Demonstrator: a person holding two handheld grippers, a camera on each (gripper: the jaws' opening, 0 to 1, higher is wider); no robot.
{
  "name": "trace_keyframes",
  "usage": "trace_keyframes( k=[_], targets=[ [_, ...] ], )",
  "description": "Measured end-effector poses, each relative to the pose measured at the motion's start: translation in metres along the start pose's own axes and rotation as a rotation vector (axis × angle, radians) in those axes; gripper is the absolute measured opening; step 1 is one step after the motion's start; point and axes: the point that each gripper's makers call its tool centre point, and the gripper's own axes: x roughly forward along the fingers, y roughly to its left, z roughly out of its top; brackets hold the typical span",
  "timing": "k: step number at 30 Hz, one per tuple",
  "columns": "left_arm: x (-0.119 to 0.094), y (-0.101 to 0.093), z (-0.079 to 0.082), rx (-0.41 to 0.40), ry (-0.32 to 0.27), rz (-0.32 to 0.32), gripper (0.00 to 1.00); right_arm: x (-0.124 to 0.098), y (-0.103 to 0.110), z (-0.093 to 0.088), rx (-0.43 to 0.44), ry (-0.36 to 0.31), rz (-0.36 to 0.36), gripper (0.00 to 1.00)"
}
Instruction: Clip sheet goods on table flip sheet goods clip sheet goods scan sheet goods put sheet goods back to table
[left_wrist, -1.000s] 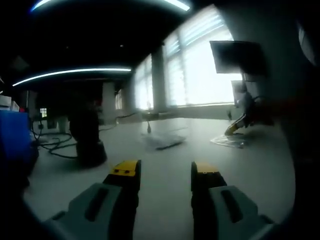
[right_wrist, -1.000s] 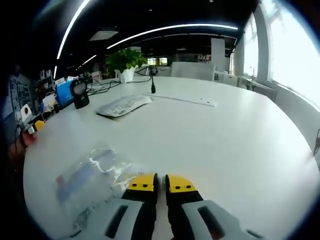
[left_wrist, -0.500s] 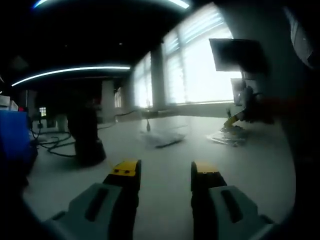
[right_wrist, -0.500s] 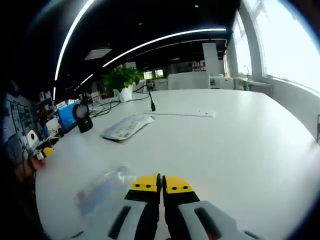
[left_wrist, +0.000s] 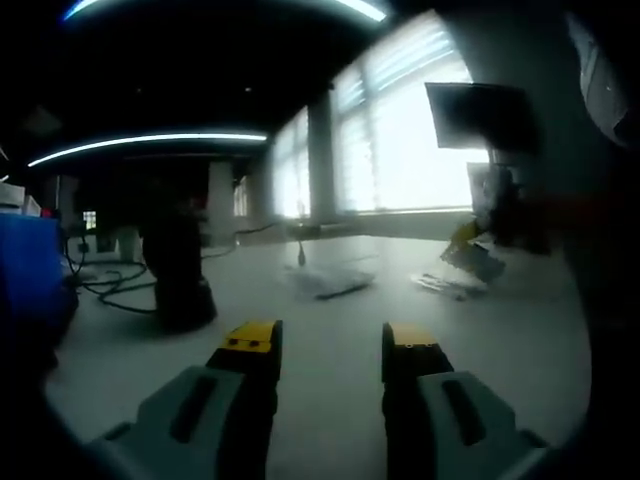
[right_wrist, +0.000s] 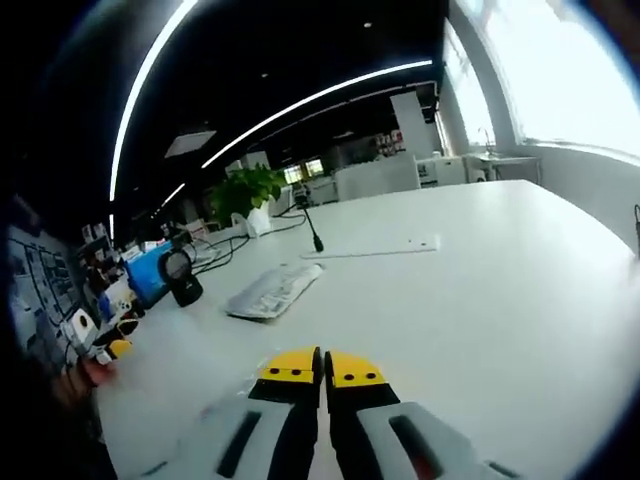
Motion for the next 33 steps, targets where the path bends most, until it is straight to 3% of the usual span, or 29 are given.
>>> trace_keyframes(
  k=[8,13,18,26,33],
  targets=[
    [0.001,-0.002,0.000,0.004,0.002,-0.010,0.32,-0.001,0.008,0.002,-0.045,-0.032,0.013,0.00],
    [0.001,-0.002,0.000,0.005,0.001,-0.008,0.32,-0.003,0.011,0.013,-0.070,-0.047,0.024,0.00],
    [0.001,-0.001,0.000,0.007,0.000,-0.006,0.32,-0.006,0.030,0.036,-0.117,-0.107,0.055,0.00],
    [0.000,0.000,0.003,0.001,-0.013,-0.006,0.32,-0.007,0.064,0.068,-0.123,-0.179,0.093,0.00],
    [0.000,-0.002,0.004,0.001,-0.019,-0.014,0.31,-0.003,0.100,0.089,-0.113,-0.219,0.180,0.00]
  ],
)
